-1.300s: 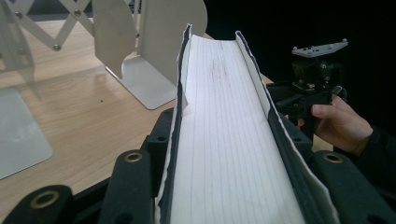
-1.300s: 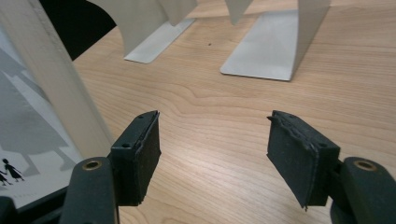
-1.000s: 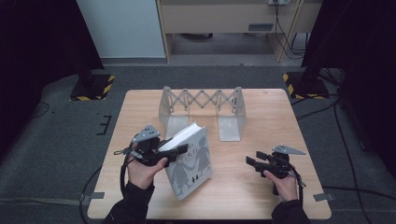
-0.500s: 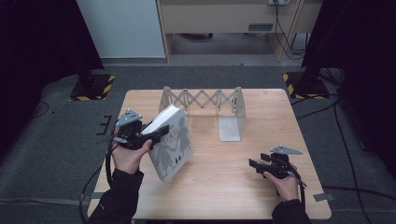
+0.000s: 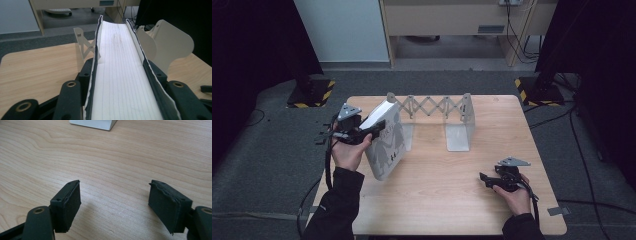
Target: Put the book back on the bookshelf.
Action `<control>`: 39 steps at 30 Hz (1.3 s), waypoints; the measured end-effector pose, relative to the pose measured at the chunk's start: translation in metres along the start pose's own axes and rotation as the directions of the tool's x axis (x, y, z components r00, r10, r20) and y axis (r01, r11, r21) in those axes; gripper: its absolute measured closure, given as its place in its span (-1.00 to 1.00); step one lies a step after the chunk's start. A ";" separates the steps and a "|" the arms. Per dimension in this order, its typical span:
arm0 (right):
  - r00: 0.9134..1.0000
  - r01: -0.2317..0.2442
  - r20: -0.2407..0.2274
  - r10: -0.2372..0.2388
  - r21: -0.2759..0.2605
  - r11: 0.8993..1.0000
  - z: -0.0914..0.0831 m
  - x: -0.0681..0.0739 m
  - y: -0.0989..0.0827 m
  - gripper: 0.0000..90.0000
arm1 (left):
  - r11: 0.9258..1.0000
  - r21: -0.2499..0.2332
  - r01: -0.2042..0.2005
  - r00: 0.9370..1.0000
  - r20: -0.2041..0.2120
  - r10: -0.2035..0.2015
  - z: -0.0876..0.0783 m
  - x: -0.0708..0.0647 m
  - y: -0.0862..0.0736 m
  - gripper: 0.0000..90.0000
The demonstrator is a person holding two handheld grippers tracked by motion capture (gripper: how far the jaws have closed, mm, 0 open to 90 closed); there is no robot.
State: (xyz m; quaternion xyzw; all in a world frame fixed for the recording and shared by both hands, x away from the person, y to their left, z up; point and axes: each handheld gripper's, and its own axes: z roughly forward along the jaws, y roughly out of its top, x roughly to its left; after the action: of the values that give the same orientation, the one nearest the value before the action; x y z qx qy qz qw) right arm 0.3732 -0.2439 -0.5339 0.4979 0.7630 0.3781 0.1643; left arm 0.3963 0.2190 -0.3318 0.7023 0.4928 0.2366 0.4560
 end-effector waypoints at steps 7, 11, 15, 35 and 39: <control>0.999 0.026 0.021 -0.026 -0.001 1.000 0.002 0.001 -0.001 -0.51 | 1.000 -0.016 0.000 0.999 -0.038 -0.001 0.021 -0.001 0.016 0.13; 0.999 0.037 0.032 -0.037 -0.004 0.999 0.003 0.002 -0.001 -0.54 | 1.000 -0.027 0.002 0.998 -0.069 -0.004 0.036 -0.004 0.024 0.13; 0.999 0.034 0.035 -0.033 -0.007 0.999 0.004 0.001 -0.001 -0.54 | 0.999 -0.048 -0.006 0.994 -0.107 0.001 0.049 -0.007 0.028 0.13; 0.999 0.031 0.032 -0.030 -0.008 0.999 0.004 0.001 -0.001 -0.56 | 0.996 -0.089 0.023 0.980 -0.195 -0.040 0.105 -0.011 0.027 0.13; 0.999 0.036 0.034 -0.036 -0.003 0.999 0.004 0.001 -0.001 -0.57 | 0.996 -0.088 0.021 0.978 -0.205 -0.039 0.115 -0.014 0.023 0.13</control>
State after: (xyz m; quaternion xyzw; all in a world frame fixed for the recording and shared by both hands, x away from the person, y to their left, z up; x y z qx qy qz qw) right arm 0.3749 -0.2411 -0.5372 0.4900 0.7683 0.3681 0.1848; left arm 0.4916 0.1572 -0.3640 0.6463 0.5374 0.3221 0.4356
